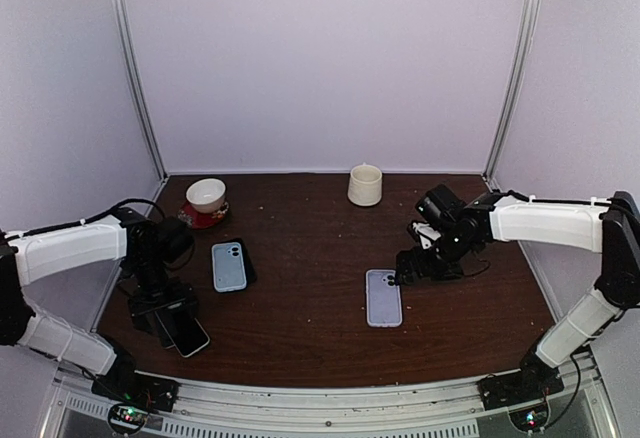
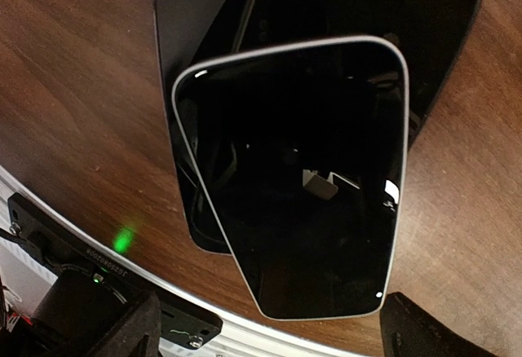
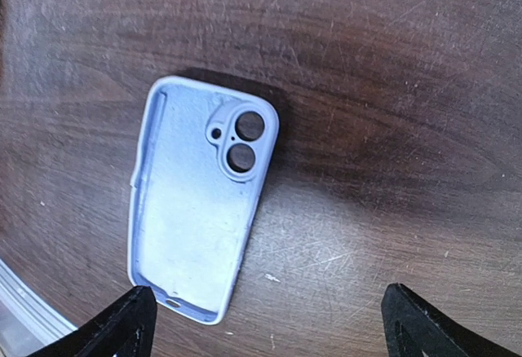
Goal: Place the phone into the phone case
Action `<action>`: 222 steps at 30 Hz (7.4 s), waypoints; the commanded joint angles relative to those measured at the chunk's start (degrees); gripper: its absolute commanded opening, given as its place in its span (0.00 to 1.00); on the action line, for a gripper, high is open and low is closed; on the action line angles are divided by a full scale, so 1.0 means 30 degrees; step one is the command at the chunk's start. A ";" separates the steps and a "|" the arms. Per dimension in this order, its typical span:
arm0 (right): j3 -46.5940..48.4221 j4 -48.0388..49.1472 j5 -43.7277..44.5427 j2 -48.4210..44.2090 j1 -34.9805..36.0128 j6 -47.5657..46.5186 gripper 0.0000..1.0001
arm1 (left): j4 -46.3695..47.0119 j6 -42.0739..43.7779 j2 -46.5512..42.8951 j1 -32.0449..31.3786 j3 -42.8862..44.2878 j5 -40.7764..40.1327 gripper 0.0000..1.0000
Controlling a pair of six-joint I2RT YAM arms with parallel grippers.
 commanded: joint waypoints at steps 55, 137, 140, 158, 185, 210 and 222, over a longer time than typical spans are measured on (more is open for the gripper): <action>-0.0481 -0.1610 0.1905 -0.0190 0.0176 -0.1497 0.99 | 0.4217 -0.5530 -0.0015 -0.1998 -0.2545 -0.0662 0.97; 0.4853 -0.1045 0.7365 0.2085 0.6981 -0.0764 0.99 | 0.2872 1.4788 0.8829 -0.5862 0.4957 0.2573 0.28; 0.4829 -0.1112 0.7454 0.1991 0.6981 -0.0504 0.99 | 0.3474 1.5094 1.0050 -0.6439 0.5688 0.3617 0.28; 0.3932 -0.3784 1.1819 -0.1526 0.5893 0.1433 0.99 | 0.6602 1.6268 1.4514 -0.9430 1.4580 0.8392 0.20; 1.5168 -0.5366 0.4214 1.2482 0.9094 0.1501 0.99 | 0.4634 1.4704 0.4646 0.0159 1.0436 -0.2508 0.98; 1.6286 -0.7215 0.1471 1.4917 0.8649 0.0963 0.93 | 0.4823 1.5021 0.5038 0.0766 1.0031 -0.1337 0.98; 1.6256 -0.7239 0.1133 1.5193 0.8299 0.0878 0.79 | 0.4815 1.5021 0.5074 0.1011 1.0004 -0.1052 0.98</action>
